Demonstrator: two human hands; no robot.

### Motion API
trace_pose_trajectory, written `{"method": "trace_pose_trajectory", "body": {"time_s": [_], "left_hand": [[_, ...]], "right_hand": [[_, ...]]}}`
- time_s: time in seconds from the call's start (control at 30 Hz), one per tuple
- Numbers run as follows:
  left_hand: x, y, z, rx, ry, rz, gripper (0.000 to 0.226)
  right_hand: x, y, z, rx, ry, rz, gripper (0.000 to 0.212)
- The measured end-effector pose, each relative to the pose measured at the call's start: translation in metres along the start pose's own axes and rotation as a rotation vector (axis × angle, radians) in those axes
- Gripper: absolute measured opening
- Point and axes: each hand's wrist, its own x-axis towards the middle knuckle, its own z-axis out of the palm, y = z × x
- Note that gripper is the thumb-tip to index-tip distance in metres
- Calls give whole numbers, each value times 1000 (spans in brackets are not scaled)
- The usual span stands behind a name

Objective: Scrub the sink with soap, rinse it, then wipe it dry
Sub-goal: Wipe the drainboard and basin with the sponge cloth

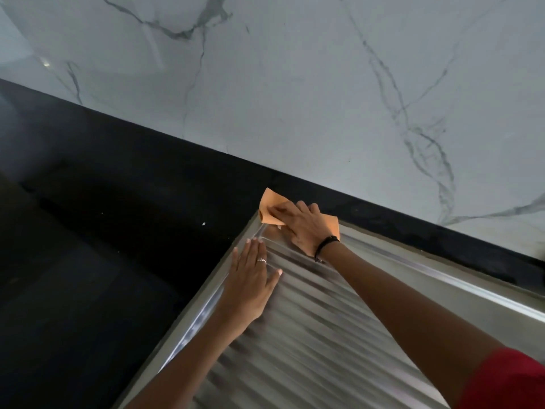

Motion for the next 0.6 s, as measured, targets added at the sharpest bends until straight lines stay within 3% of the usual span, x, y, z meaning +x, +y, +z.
{"method": "trace_pose_trajectory", "body": {"time_s": [0.13, 0.6], "left_hand": [[-1, 1, -2, 13, -4, 11, 66], [-14, 3, -9, 24, -6, 22, 65]], "right_hand": [[-6, 0, -7, -66, -69, -44, 57], [-12, -28, -20, -454, -98, 44, 50]]}}
